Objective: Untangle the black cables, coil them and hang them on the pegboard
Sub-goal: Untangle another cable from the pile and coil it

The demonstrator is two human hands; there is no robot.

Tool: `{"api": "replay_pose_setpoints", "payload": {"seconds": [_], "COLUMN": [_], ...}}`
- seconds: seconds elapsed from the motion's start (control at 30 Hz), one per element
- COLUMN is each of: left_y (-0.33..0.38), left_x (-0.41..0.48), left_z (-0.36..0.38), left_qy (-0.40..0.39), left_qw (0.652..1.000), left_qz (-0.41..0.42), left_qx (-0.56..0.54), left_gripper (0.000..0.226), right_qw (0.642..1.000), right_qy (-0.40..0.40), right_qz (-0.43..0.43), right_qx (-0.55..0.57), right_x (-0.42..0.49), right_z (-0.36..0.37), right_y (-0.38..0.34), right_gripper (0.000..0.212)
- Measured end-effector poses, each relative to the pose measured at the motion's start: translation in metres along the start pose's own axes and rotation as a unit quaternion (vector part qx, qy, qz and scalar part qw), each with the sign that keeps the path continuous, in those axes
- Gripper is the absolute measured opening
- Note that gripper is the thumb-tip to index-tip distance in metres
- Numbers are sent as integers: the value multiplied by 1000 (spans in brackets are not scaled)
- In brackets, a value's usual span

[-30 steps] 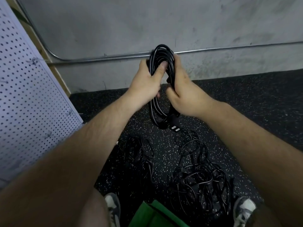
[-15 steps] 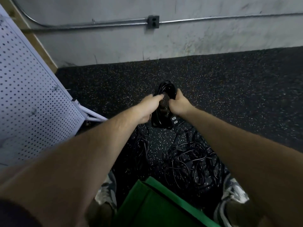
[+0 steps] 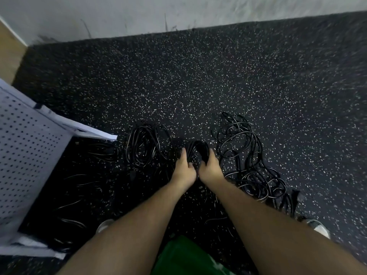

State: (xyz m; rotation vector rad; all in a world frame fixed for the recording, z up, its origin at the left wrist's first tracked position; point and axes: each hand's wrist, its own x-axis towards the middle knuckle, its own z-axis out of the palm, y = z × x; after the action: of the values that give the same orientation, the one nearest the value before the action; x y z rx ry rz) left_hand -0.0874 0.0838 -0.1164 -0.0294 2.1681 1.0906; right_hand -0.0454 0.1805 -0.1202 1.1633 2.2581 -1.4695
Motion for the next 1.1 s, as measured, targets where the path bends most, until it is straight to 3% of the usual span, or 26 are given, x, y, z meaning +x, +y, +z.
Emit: {"api": "replay_pose_setpoints", "payload": {"seconds": [0.1, 0.2, 0.37, 0.47, 0.6, 0.67, 0.77, 0.9, 1.0, 1.1], "left_y": [0, -12, -29, -27, -19, -13, -13, -23, -28, -23], "left_x": [34, 58, 65, 53, 19, -4, -35, -56, -69, -82], "left_z": [5, 9, 10, 7, 10, 20, 52, 98, 121, 132], "left_qy": [30, 0, -31, 6, 95, 59, -64, -219, -247, -236], "left_qw": [999, 999, 994, 978, 913, 882, 835, 772, 722, 733], "left_qz": [36, 26, 19, 94, 249, 312, 351, 242, 203, 202], "left_qx": [11, 41, 108, 186, 310, 349, 419, 545, 613, 606], "left_gripper": [66, 72, 73, 70, 55, 48, 42, 64, 70, 63], "right_qw": [999, 998, 994, 995, 977, 953, 928, 890, 844, 809], "right_qy": [19, -36, -81, -36, 33, 41, 11, -93, -116, -112], "right_qz": [-23, 23, 47, -8, -135, -171, -168, -99, -110, -153], "right_qx": [33, 53, -49, -88, -163, -245, -333, -435, -512, -557], "right_x": [26, 47, 56, 45, 9, -11, -44, -82, -89, -95], "right_z": [10, 16, 11, 1, -22, -38, -56, -70, -77, -87], "right_y": [-1, 3, 19, 22, 33, 47, 83, 141, 157, 156], "right_gripper": [71, 79, 72, 67, 46, 38, 34, 52, 52, 47]}}
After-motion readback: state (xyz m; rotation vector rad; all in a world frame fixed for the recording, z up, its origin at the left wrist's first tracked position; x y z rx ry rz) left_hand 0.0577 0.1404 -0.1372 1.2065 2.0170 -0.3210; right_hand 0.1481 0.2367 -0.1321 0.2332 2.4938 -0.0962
